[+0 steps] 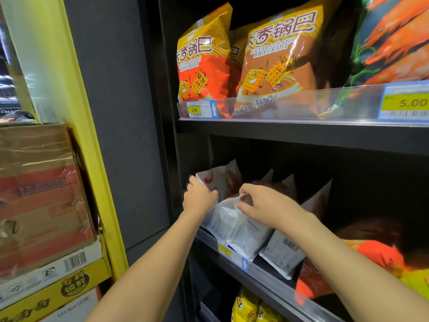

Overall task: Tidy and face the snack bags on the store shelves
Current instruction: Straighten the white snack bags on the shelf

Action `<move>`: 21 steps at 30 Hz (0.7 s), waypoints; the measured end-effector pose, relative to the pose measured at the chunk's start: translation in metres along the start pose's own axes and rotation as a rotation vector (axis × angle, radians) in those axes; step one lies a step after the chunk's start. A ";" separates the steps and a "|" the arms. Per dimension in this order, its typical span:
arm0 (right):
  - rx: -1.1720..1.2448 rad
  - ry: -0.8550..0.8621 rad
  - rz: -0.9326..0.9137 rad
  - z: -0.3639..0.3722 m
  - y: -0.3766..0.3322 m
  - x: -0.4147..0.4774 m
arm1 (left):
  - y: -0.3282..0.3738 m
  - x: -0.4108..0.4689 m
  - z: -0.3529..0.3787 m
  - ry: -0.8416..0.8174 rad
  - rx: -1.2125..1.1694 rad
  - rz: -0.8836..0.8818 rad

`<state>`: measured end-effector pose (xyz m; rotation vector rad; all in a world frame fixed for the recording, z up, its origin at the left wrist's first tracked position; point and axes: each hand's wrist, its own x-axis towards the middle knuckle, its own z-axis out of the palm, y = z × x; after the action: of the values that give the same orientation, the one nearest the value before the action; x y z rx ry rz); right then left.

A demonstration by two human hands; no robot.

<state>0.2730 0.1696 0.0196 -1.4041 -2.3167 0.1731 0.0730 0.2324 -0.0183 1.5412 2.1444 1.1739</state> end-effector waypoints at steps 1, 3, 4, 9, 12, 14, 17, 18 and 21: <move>-0.001 0.000 0.001 0.000 0.001 -0.002 | -0.002 0.001 0.001 0.002 -0.010 -0.017; 0.005 0.003 -0.003 0.000 0.003 -0.004 | -0.004 0.001 0.003 0.009 -0.013 -0.028; 0.008 0.003 -0.002 0.000 0.004 -0.006 | -0.005 0.000 0.004 0.004 -0.010 -0.023; 0.001 0.007 0.001 -0.003 0.004 -0.012 | -0.014 -0.006 0.011 -0.047 -0.043 0.008; -0.004 0.008 0.006 -0.004 0.004 -0.015 | -0.018 -0.012 0.014 -0.023 -0.074 0.025; -0.006 0.010 0.007 -0.004 0.005 -0.015 | -0.018 -0.016 0.014 0.009 -0.107 0.052; -0.012 0.016 -0.002 -0.005 0.005 -0.017 | -0.015 -0.022 0.013 0.063 -0.169 0.120; -0.013 0.019 -0.003 -0.005 0.005 -0.017 | -0.013 -0.024 0.012 0.085 -0.185 0.149; -0.022 0.025 -0.010 -0.005 0.004 -0.016 | -0.005 -0.033 0.005 0.152 -0.196 0.245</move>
<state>0.2850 0.1570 0.0181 -1.3968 -2.3121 0.1271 0.0859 0.2051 -0.0326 1.7094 1.8973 1.5762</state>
